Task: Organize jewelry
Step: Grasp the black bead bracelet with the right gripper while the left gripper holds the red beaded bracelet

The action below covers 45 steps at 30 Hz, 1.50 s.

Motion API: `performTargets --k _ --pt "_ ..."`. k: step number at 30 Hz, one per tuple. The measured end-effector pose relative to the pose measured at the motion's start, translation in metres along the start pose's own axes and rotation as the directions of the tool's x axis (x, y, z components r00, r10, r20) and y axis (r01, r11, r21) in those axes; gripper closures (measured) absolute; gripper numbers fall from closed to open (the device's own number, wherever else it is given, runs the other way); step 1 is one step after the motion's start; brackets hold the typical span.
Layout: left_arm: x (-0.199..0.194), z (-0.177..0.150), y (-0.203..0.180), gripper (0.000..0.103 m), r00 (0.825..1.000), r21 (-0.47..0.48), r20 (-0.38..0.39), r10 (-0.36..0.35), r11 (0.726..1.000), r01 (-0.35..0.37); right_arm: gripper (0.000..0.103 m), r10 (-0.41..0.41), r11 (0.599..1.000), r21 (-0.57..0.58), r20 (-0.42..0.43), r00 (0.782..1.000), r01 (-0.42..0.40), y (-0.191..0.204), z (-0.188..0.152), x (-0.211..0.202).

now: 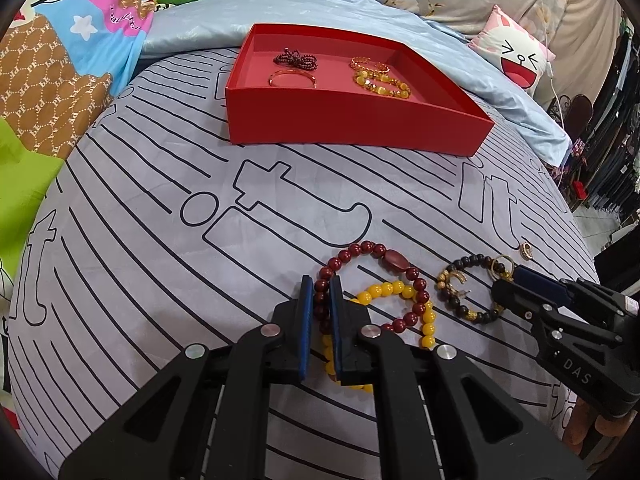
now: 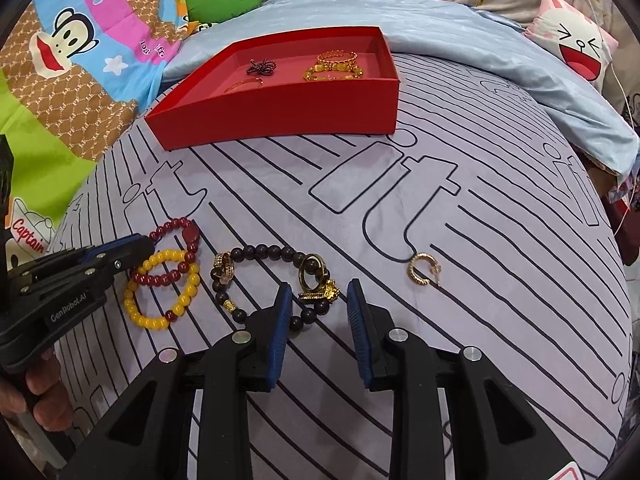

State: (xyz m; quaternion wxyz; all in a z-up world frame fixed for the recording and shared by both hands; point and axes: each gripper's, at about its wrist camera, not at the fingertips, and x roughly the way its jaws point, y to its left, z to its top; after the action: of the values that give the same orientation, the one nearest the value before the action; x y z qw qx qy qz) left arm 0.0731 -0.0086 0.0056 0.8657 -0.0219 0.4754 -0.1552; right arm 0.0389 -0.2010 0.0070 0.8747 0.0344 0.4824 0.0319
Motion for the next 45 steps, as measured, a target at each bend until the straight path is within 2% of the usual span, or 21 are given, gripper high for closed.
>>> performTargets --k 2,5,13,15,18,22,25,27,35,37,39,45 --pt "0.000 0.000 0.000 0.095 1.000 -0.001 0.000 -0.001 1.000 0.001 0.078 -0.001 1.000 -0.003 -0.003 1.000 0.001 -0.001 -0.002 -0.002" --pt "0.000 0.000 0.000 0.095 1.000 -0.001 0.000 -0.001 1.000 0.001 0.087 -0.003 1.000 0.000 -0.005 1.000 0.003 -0.003 -0.005 -0.004" --pt "-0.001 0.000 0.003 0.095 1.000 -0.030 -0.010 -0.025 0.999 0.025 0.090 0.044 0.998 0.047 -0.005 0.999 -0.043 -0.010 -0.008 -0.012" --pt "-0.002 0.000 0.005 0.095 0.999 -0.040 -0.013 -0.036 0.999 0.036 0.102 0.064 0.996 0.056 0.003 0.998 -0.064 -0.011 -0.006 -0.016" --pt "-0.002 0.000 0.004 0.095 0.999 -0.033 -0.013 -0.031 0.999 0.031 0.102 0.081 0.995 0.060 0.019 0.996 -0.082 -0.010 -0.002 -0.023" --pt "-0.002 -0.001 0.003 0.095 1.000 -0.027 -0.011 -0.025 0.999 0.025 0.101 0.081 0.995 0.059 -0.002 0.997 -0.080 -0.011 -0.002 -0.020" --pt "-0.002 -0.001 0.004 0.095 1.000 -0.029 -0.010 -0.028 0.999 0.027 0.091 0.074 0.994 0.080 -0.005 0.997 -0.073 -0.013 -0.005 -0.020" --pt "-0.002 -0.001 0.004 0.095 1.000 -0.027 -0.009 -0.026 0.999 0.026 0.078 0.067 0.994 0.088 -0.003 0.998 -0.066 -0.013 -0.007 -0.020" --pt "-0.002 -0.002 0.003 0.095 1.000 -0.025 -0.006 -0.023 0.999 0.022 0.077 0.049 0.996 0.076 -0.020 0.999 -0.047 -0.010 -0.013 -0.011" --pt "-0.002 -0.002 0.003 0.095 1.000 -0.023 -0.006 -0.021 1.000 0.021 0.083 0.029 0.998 0.061 -0.017 0.999 -0.028 -0.009 -0.014 -0.010" --pt "-0.002 -0.002 0.003 0.095 1.000 -0.022 -0.006 -0.021 1.000 0.021 0.092 -0.011 1.000 0.019 -0.012 1.000 0.012 -0.007 -0.015 -0.009" --pt "-0.002 -0.002 0.003 0.095 1.000 -0.022 -0.004 -0.020 1.000 0.020 0.096 -0.010 1.000 0.003 -0.008 1.000 0.010 -0.011 -0.015 -0.010"
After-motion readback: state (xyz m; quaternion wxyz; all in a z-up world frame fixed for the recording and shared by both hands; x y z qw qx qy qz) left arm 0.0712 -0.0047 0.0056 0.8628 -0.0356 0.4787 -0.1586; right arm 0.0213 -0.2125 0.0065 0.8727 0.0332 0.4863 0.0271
